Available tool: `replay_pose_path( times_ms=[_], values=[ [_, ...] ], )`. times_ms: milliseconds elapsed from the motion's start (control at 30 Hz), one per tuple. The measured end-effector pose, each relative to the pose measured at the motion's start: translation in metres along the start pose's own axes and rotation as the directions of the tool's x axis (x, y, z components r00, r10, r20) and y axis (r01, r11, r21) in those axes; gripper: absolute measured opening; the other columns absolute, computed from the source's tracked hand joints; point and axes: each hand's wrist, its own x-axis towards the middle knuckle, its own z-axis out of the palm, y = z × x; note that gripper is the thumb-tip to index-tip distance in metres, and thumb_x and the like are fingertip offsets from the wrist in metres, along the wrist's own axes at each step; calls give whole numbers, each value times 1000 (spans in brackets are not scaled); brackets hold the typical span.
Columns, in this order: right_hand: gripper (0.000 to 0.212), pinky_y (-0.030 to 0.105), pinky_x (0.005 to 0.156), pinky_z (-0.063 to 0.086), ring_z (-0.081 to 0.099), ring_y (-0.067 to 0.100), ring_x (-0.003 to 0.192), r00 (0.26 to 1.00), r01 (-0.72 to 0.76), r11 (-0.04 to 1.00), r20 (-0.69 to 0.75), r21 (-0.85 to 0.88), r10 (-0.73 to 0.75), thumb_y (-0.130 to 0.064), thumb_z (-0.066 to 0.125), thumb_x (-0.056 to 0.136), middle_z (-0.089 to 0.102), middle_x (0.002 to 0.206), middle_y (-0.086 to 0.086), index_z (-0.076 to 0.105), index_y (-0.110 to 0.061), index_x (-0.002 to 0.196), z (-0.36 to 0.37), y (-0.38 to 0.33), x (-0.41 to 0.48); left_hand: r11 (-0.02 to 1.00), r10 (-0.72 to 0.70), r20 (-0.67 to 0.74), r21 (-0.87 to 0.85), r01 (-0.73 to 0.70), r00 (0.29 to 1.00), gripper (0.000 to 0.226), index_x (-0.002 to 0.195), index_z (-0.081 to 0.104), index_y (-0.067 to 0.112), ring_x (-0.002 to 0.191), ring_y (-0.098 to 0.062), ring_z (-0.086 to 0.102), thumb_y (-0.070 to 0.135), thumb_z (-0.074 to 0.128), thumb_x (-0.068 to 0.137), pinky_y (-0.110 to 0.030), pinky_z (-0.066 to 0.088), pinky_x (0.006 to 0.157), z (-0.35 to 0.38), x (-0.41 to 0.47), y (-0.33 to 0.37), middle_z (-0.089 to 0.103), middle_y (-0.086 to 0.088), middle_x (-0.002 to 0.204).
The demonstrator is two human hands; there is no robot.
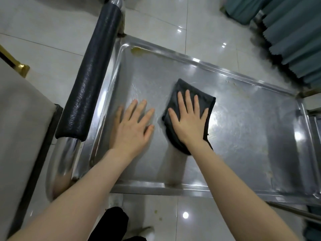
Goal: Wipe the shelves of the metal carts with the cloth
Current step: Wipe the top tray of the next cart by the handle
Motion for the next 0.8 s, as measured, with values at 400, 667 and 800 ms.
replay_pose_path(
  times_ms=[400, 667, 800],
  values=[
    [72, 60, 117, 4, -6, 19, 151, 998, 70, 993, 14, -98, -69, -64, 21, 95, -2, 165, -8, 4, -31, 157, -2, 47, -49, 1000, -2, 41, 1, 2, 999, 53, 152, 26, 32, 150, -19, 6, 48, 29, 101, -44, -1, 119, -1, -13, -2, 16, 2, 162],
    [67, 59, 118, -1, -8, 17, 151, 1000, 28, 998, 12, -60, -27, -59, 24, 99, -5, 164, -11, 3, -31, 157, -12, 47, 12, 1000, -14, 62, 22, 13, 998, 54, 152, 23, 36, 150, -17, 3, 49, 30, 100, -42, -4, 118, -2, 8, 2, 12, 6, 163],
    [68, 57, 118, 2, -7, 18, 151, 990, 138, 988, 33, -74, -136, -62, 21, 98, -6, 164, -10, 3, -32, 157, -3, 69, -101, 1000, -21, 86, 20, 20, 996, 58, 152, 23, 37, 150, -16, 3, 51, 19, 97, -44, 2, 120, -6, 4, 4, 11, 6, 163]
  ],
)
